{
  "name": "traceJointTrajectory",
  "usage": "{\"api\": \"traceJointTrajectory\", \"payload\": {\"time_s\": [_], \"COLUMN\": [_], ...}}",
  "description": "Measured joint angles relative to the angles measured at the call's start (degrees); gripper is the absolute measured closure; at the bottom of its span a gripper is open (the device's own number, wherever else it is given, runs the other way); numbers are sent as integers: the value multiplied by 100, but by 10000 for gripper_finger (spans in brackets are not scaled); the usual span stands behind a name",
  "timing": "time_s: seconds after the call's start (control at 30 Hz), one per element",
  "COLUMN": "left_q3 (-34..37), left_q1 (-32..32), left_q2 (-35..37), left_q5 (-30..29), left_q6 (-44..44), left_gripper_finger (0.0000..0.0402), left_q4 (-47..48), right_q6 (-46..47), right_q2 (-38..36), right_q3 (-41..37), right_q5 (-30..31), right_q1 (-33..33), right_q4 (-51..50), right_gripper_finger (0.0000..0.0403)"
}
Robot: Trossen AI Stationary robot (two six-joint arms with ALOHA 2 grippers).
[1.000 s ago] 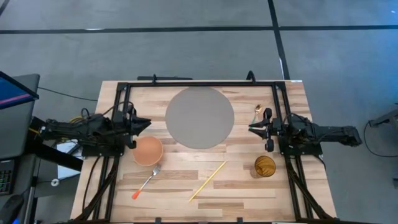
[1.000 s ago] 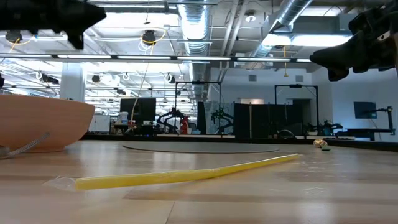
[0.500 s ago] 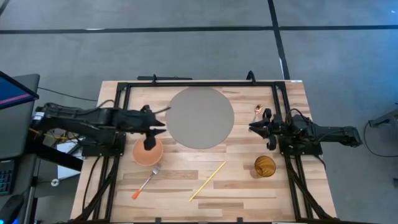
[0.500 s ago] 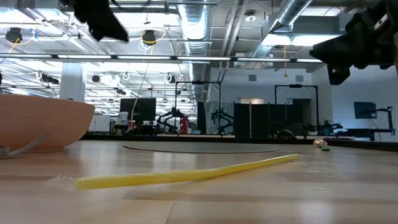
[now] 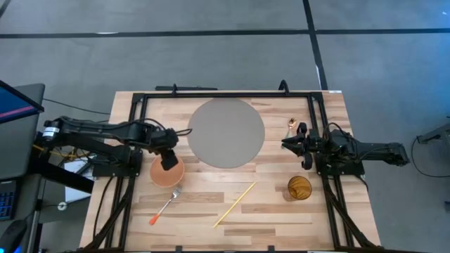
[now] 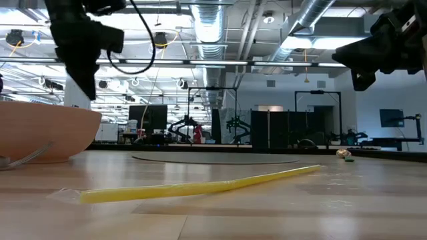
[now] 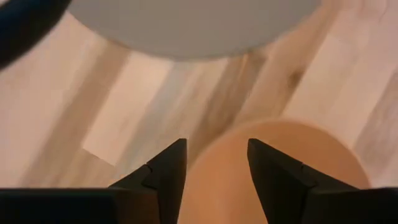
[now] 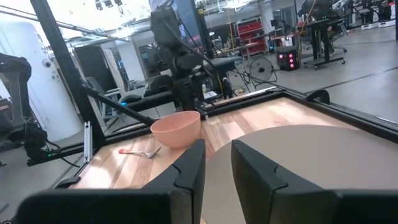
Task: Pick & Place Utensil
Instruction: Put the orange bowl on the gray table placemat
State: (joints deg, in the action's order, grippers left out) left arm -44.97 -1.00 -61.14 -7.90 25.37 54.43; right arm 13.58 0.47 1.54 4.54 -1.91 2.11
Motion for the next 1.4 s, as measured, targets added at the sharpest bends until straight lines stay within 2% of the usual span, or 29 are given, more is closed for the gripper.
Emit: {"api": "traceJointTrajectory", "payload": {"time_s": [0.23, 0.47, 1.1, 1.4], "left_q3": [611, 842, 826, 441], "left_q1": [11, 10, 9, 9], "left_q2": [0, 0, 0, 2], "left_q5": [273, 188, 241, 247], "left_q6": [242, 329, 367, 406], "left_gripper_finger": [244, 249, 253, 253], "left_q4": [4, 28, -181, -195], "right_q6": [0, 0, -20, -217], "right_q2": [0, 0, 0, 0], "right_q3": [0, 0, 0, 0], "right_q5": [0, 0, 0, 123], "right_q1": [0, 0, 0, -4], "right_q4": [-11, -11, 9, 9], "right_gripper_finger": [331, 331, 331, 331]}}
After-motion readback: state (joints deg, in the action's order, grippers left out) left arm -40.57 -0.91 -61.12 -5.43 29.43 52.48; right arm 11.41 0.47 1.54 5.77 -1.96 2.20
